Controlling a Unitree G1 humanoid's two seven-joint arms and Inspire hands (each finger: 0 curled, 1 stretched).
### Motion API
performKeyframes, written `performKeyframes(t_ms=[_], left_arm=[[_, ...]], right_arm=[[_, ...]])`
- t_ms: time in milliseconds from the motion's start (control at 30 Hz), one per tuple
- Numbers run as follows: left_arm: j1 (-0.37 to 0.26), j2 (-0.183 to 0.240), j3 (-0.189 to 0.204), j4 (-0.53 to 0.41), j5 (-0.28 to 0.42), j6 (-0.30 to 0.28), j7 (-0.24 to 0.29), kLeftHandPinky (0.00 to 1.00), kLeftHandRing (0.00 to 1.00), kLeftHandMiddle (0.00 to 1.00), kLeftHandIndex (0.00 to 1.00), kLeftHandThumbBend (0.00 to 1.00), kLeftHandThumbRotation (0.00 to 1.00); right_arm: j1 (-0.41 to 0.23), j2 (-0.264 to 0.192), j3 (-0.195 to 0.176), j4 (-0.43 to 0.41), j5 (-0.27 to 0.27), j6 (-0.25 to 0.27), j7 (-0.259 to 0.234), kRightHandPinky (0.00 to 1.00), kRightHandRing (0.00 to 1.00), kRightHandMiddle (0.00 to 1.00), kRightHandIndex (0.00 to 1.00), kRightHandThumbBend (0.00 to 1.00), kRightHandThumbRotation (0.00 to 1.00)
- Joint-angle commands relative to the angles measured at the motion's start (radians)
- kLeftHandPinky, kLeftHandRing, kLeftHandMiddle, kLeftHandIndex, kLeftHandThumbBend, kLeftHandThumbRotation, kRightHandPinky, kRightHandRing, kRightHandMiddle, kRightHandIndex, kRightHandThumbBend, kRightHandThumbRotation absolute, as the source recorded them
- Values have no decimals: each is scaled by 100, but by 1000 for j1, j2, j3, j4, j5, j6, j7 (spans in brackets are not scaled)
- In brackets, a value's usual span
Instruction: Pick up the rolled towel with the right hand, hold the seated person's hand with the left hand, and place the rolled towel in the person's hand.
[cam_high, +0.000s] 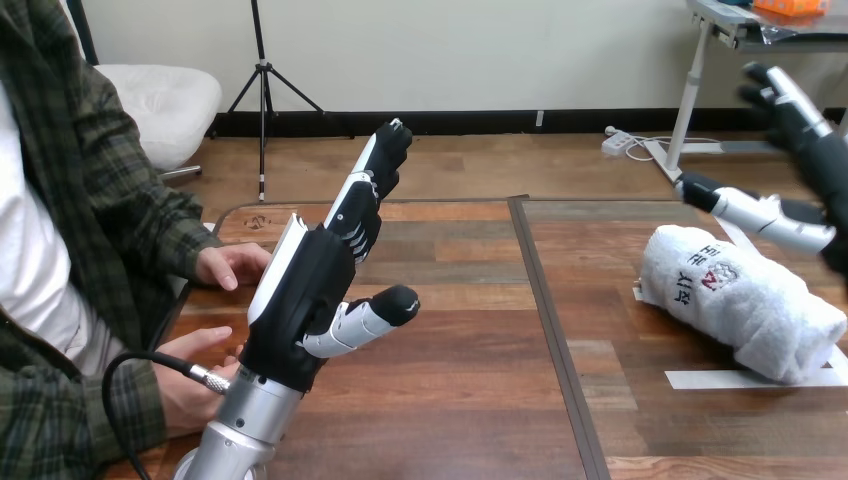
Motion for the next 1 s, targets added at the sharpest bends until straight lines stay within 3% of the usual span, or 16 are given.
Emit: performKeyframes(t_ms=[0, 233, 400, 633, 833, 967], left_arm=[[-71, -9, -2, -9, 0, -25, 7, 100, 100, 100, 100, 100, 81], [-71, -10, -2, -6, -11, -31, -1, 100, 100, 100, 100, 100, 81], [-68, -11, -2, -12, -14, -29, -1, 100, 100, 100, 100, 100, 81], [-60, -10, -5, -33, -24, -22, -5, 100, 100, 100, 100, 100, 79], [-57, -8, -6, -41, -34, -25, -14, 100, 100, 100, 100, 100, 79], [-56, -6, -6, -47, -44, -30, -23, 100, 100, 100, 100, 100, 79]], right_arm=[[-116, -78, -5, 28, -38, 43, -11, 95, 97, 96, 98, 100, 56], [-194, -143, 30, 95, -109, 147, -1, 94, 96, 96, 98, 100, 54], [-256, -168, 57, 176, -129, 176, 18, 91, 95, 96, 98, 100, 53], [-369, -188, 106, 367, -157, 192, 40, 83, 92, 94, 97, 100, 52], [-472, -195, 155, 555, -187, 208, 56, 69, 84, 88, 96, 100, 49], [-541, -195, 185, 679, -203, 217, 73, 55, 72, 81, 96, 100, 47]])
